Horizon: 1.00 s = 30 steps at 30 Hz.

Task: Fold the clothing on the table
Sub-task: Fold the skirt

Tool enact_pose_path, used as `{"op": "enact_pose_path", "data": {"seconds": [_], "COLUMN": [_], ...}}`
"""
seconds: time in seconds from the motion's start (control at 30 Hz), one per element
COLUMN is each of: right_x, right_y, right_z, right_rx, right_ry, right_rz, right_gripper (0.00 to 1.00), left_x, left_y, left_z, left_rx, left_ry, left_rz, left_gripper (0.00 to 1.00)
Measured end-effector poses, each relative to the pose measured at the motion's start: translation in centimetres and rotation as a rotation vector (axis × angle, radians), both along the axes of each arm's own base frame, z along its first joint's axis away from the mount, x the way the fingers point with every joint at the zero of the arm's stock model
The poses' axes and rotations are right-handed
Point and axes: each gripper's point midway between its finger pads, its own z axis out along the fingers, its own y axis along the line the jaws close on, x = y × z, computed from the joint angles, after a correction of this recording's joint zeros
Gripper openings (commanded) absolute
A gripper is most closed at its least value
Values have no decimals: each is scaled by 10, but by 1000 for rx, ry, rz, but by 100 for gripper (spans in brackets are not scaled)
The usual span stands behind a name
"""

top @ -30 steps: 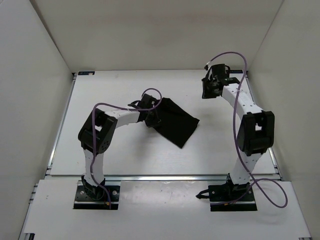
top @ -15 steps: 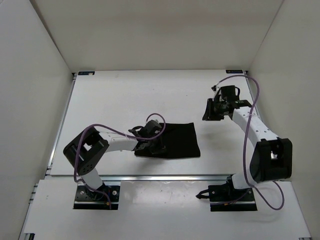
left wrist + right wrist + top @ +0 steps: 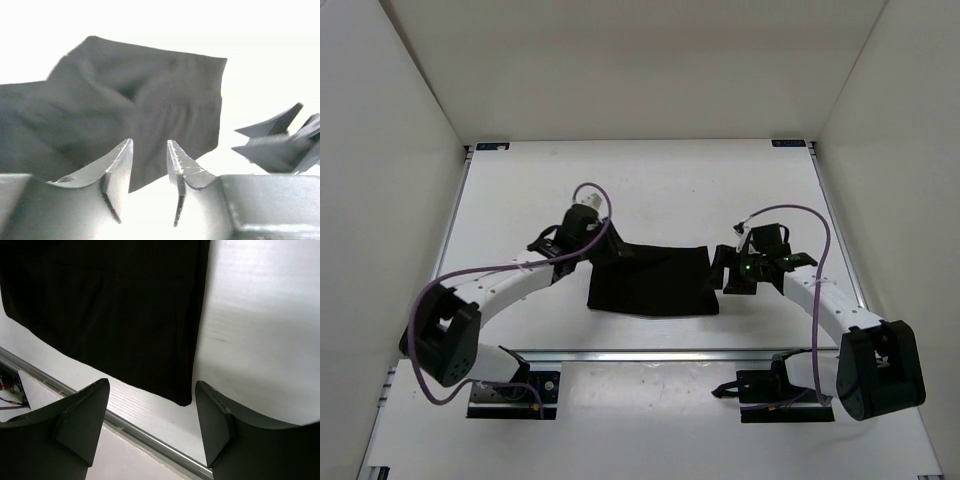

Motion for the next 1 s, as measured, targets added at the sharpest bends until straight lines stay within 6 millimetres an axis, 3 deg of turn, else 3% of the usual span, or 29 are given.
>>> {"op": "enact_pose_path", "data": {"seconds": [0.1, 0.2, 0.3, 0.4, 0.6, 0.7, 1.0], "right_x": [-10, -11, -5, -1, -4, -8, 0], "right_y": [5, 8, 7, 5, 5, 9, 15], "right_z": [-11, -15, -15, -20, -39, -46, -48], "right_rx": [22, 34, 31, 13, -21, -35, -40], "right_ry": [28, 28, 11, 17, 78, 98, 103], "right_rz": [-11, -26, -42, -56, -61, -40, -19], "right_gripper": [66, 66, 66, 65, 45, 40, 38], "left_x": [19, 17, 2, -8, -10, -6, 17], "left_y": [36, 67, 76, 78, 69, 61, 32], "left_z": [10, -11, -33, -44, -42, -41, -76], "left_rx": [34, 131, 216, 261, 246, 219, 159], "left_ry": [-75, -62, -17, 2, -15, -23, 64], "left_rz": [62, 95, 57, 19, -26, -39, -24], "left_gripper": [22, 11, 4, 3, 0, 0, 0]}}
